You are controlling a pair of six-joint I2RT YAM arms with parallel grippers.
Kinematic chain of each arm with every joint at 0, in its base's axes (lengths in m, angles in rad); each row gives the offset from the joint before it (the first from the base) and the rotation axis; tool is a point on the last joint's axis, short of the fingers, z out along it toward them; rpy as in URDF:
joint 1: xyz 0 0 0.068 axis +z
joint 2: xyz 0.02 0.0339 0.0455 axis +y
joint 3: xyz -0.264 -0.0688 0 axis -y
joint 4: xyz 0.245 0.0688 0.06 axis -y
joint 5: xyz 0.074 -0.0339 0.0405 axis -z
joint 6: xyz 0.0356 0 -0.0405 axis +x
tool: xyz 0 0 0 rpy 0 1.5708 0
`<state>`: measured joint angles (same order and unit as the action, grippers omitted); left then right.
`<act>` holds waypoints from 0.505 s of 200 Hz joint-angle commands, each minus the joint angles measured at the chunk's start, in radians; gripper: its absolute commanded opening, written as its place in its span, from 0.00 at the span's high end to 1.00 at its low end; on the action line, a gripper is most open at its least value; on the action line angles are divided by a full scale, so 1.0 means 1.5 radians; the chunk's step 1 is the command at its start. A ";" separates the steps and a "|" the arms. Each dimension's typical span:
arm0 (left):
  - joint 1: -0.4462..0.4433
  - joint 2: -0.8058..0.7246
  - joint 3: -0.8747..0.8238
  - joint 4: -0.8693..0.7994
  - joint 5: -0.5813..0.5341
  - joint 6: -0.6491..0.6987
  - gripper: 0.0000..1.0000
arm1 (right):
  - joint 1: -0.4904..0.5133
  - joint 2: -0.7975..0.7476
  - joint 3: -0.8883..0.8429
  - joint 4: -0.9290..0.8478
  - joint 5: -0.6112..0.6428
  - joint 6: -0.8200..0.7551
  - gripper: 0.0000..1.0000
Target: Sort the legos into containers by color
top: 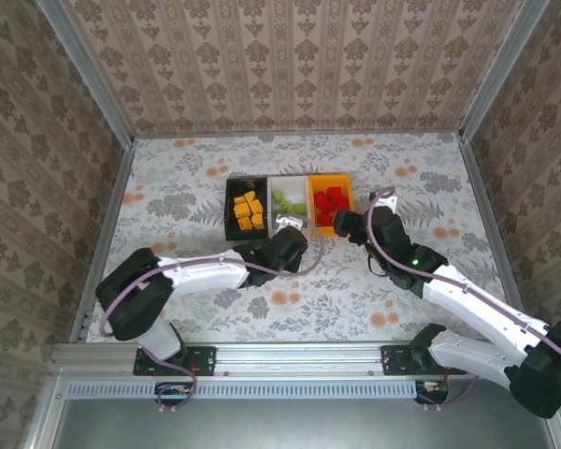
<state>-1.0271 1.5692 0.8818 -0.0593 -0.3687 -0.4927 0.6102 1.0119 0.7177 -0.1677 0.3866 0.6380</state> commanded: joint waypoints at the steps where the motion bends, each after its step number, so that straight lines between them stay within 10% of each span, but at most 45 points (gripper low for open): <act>1: 0.041 -0.011 0.059 -0.041 0.040 0.022 0.68 | -0.005 0.011 -0.018 -0.021 0.013 0.021 0.14; 75: 0.171 0.163 0.242 -0.025 0.155 0.024 0.66 | -0.006 0.032 -0.022 -0.032 -0.011 0.036 0.14; 101: 0.178 0.176 0.271 -0.013 0.164 0.028 0.32 | -0.006 0.039 -0.022 -0.033 -0.023 0.033 0.14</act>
<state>-0.7654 1.8313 1.2343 -0.0826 -0.1707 -0.4679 0.6064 1.0561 0.6910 -0.1909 0.3790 0.6788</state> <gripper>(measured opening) 0.520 0.861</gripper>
